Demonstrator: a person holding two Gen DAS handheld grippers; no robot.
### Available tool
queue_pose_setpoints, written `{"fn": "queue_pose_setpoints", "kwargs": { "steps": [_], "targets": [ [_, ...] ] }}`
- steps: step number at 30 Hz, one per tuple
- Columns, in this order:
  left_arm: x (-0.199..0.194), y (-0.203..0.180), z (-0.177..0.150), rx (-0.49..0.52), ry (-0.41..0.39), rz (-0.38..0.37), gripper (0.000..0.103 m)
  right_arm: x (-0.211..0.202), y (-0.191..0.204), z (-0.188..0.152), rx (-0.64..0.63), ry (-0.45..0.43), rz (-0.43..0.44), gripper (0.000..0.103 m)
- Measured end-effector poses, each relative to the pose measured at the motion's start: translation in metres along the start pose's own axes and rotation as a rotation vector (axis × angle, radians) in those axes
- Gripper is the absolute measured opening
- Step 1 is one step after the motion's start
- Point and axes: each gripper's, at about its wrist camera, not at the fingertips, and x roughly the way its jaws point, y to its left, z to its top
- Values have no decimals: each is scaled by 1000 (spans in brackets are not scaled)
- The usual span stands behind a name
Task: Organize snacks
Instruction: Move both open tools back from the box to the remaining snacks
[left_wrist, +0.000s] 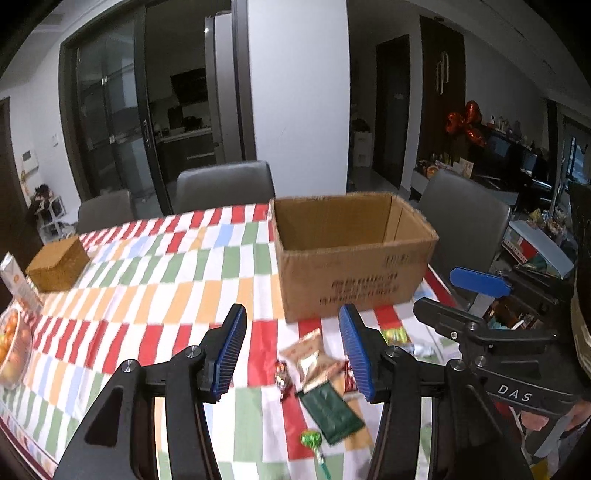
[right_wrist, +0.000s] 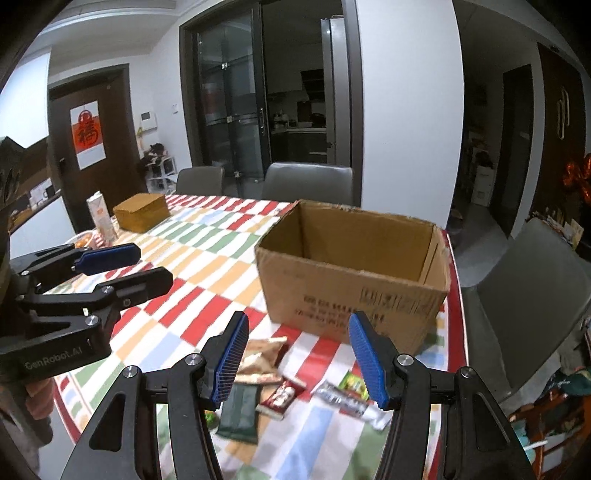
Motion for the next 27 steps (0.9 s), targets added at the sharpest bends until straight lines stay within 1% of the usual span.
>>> {"fn": "queue_pose_setpoints", "kwargs": {
  "steps": [4, 7, 13, 18, 21, 27],
  "targets": [
    [1, 2, -22, -15, 31, -1, 52, 0, 7, -16, -1, 18, 4, 57],
    [4, 4, -37, -31, 53, -17, 52, 5, 9, -27, 22, 46, 20, 57],
    [12, 3, -62, -30, 97, -32, 52, 14, 19, -48, 18, 92, 15, 57],
    [23, 3, -87, -39, 161, -52, 51, 27, 20, -65, 48, 154, 31, 57],
    [31, 4, -102, -41, 198, -43, 51, 35, 22, -75, 56, 195, 29, 57],
    [48, 7, -123, -71, 272, -73, 51, 51, 26, -95, 67, 264, 37, 57]
  ]
}}
